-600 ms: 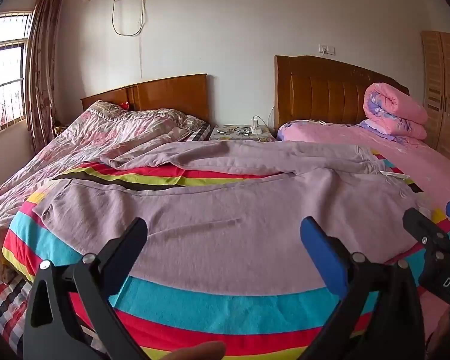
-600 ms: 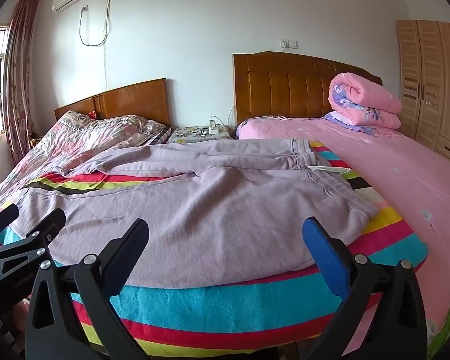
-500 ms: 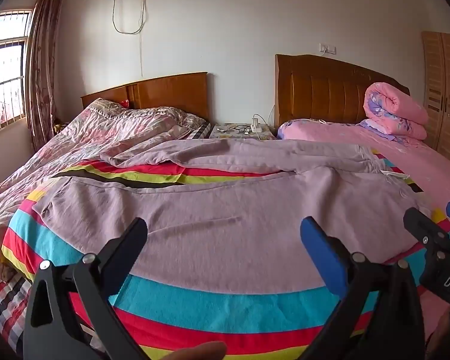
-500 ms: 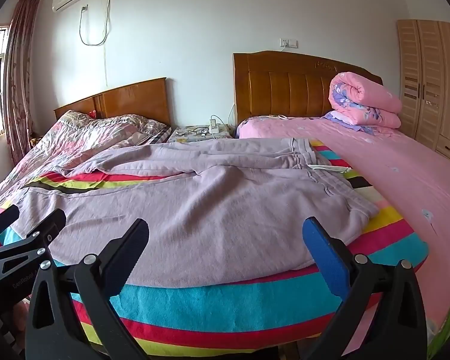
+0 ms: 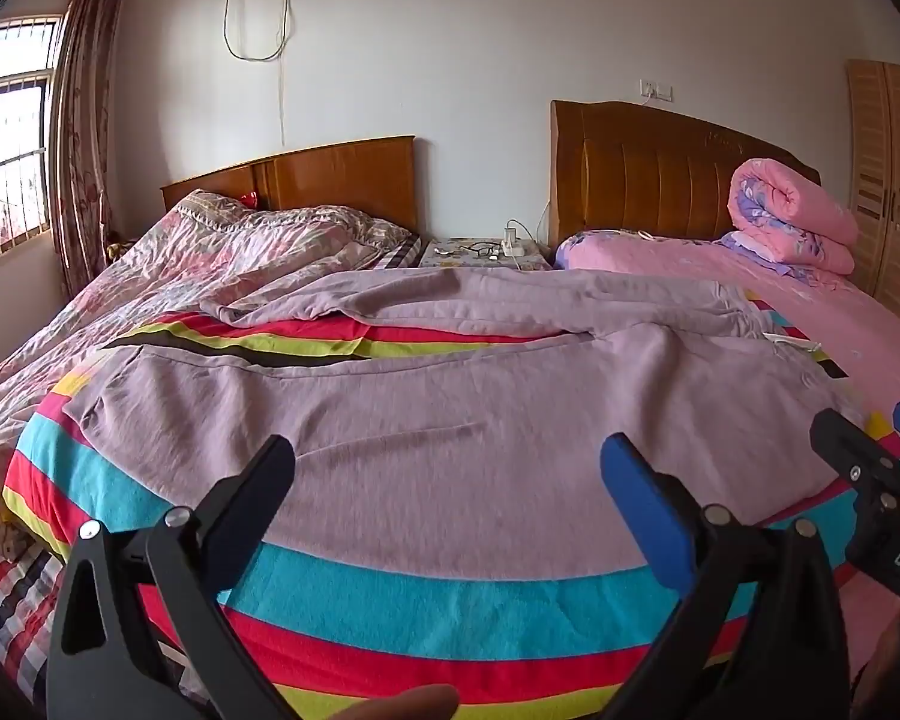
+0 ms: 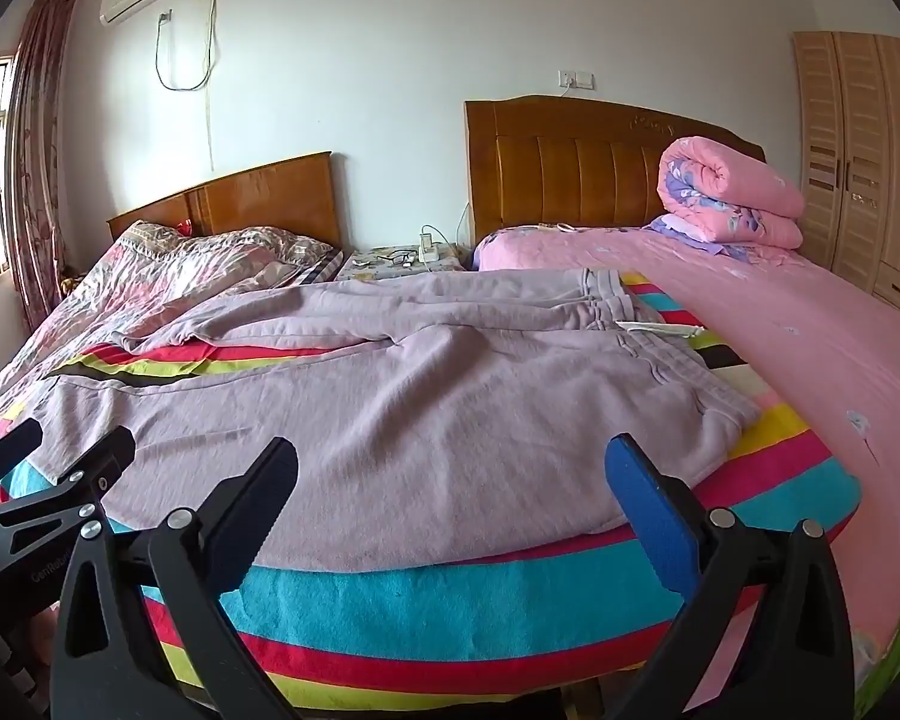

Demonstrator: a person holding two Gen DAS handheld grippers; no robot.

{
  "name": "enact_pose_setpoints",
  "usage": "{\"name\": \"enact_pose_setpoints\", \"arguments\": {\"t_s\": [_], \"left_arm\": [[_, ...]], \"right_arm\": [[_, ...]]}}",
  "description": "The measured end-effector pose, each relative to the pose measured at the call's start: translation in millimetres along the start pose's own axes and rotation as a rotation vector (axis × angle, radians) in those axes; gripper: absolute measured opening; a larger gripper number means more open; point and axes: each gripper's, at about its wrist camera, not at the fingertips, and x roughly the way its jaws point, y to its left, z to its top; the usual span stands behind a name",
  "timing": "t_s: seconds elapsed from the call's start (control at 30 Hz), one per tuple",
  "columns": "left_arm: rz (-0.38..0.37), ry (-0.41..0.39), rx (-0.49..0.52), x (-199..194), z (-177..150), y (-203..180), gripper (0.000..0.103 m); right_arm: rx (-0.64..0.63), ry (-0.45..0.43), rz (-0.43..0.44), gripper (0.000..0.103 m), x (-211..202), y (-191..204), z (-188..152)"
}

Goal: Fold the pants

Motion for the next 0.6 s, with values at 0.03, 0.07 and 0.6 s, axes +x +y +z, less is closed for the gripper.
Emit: {"name": "enact_pose_setpoints", "arguments": {"t_s": [0.03, 0.07, 0.6], "left_arm": [[0.0, 0.001, 0.0, 0.2, -0.2, -0.1, 0.102], [0.001, 0.002, 0.0, 0.1, -0.4, -0.1, 0.102], [0.0, 0.004, -0.001, 0.0, -2.1, 1.8, 0.102]], "right_arm": [[0.003, 0.002, 0.0, 0.099, 0.8, -0.2, -1.2], [0.004, 0.003, -0.001, 0.099, 1.3, -0.1, -1.7], [0.019, 0.014, 0.0, 0.099, 0.3, -3.7, -0.7]]}}
